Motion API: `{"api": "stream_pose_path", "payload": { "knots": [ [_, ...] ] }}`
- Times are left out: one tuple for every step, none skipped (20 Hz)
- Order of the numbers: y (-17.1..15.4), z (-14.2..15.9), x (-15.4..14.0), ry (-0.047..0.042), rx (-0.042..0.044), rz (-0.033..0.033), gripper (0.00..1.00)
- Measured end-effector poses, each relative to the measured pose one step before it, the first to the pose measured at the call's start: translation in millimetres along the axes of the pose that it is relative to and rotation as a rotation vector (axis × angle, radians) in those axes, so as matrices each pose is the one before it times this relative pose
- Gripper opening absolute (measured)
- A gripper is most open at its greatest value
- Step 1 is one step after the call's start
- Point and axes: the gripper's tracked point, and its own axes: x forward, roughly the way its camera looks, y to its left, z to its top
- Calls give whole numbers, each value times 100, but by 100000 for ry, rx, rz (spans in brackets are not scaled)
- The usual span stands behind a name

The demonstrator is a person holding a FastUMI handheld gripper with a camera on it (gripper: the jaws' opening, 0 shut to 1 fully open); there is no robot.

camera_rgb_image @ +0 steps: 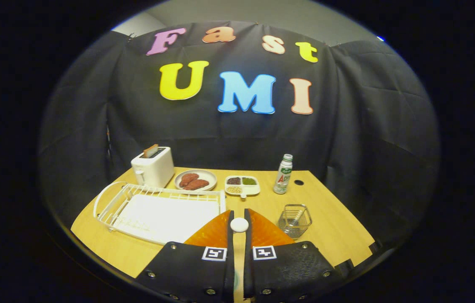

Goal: Take the plate from the dish rack, then take the spoon from the basket and place it into the plate.

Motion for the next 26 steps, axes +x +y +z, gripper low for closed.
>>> {"api": "stream_pose_path", "payload": {
  "knots": [
    [1287,-652,-542,1106,-1000,3014,8],
    [1238,-683,-304,1254,-961,2524,8],
    [1106,-807,-265,1405,-762,2573,8],
    [1055,-852,-132,1875,-739,2302,8],
    [988,-942,-61,1813,-685,2174,8],
    [875,-907,26,1906,-868,1939,8],
    [811,-942,137,1946,-758,1884,9],
    [725,-902,141,2025,-719,1464,9],
    [542,-781,157,1896,-893,1043,9],
    [413,-635,213,1624,-683,655,9],
    [468,-535,216,1460,-554,990,8],
    [419,-425,241,1203,-391,943,8],
    [236,-221,246,872,-411,693,9],
    [172,-171,233,728,-362,614,9],
    [143,-193,195,738,-246,417,9],
    [84,-74,249,633,-30,552,8],
    [180,-69,168,512,193,500,8],
    [121,108,163,-94,239,668,8],
    [50,66,119,-20,117,307,9],
    [78,60,89,213,23,639,8],
    [102,-73,179,194,313,739,9],
    [171,28,198,56,629,1237,8],
    [22,-48,217,304,470,704,9],
    [-35,166,106,-518,-113,305,9],
    [105,-3,126,22,-83,611,8],
    [-5,141,-37,-270,-263,478,8]
  ]
}}
